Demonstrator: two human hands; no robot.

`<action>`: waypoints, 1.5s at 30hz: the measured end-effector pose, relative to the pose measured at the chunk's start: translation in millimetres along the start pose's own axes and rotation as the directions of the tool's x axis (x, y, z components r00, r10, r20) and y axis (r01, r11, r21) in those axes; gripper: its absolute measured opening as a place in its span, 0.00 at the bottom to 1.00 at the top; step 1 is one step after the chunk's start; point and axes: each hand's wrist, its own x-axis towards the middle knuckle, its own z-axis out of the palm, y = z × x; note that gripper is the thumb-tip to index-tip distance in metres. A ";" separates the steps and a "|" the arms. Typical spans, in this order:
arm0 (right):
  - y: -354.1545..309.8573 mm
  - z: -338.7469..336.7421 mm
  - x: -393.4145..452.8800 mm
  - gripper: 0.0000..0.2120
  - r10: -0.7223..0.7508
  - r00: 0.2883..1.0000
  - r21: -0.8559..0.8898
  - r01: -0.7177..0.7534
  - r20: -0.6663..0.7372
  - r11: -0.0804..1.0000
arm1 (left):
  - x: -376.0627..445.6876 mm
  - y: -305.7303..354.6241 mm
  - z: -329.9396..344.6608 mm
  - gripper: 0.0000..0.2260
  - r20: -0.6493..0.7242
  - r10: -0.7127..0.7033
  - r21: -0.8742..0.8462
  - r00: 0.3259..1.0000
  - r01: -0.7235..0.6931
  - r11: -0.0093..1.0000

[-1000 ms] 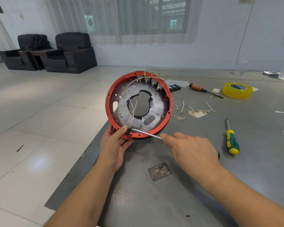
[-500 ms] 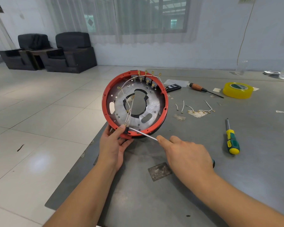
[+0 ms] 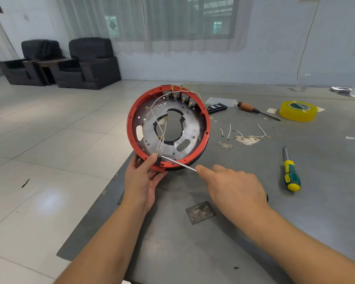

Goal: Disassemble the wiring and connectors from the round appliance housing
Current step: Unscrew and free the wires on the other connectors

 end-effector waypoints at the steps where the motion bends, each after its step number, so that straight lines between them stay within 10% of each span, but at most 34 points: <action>1: 2.7 -1.1 0.8 0.18 -0.001 1.000 -0.004 0.001 -0.001 1.000 | -0.4 0.2 0.4 0.16 0.006 0.001 0.002 1.000 -0.001 1.000; 45: -1.0 -0.1 -10.0 0.37 -0.122 0.988 -0.049 0.118 -0.095 0.992 | -12.2 5.3 13.2 0.18 -0.049 0.031 0.048 0.998 -0.029 0.998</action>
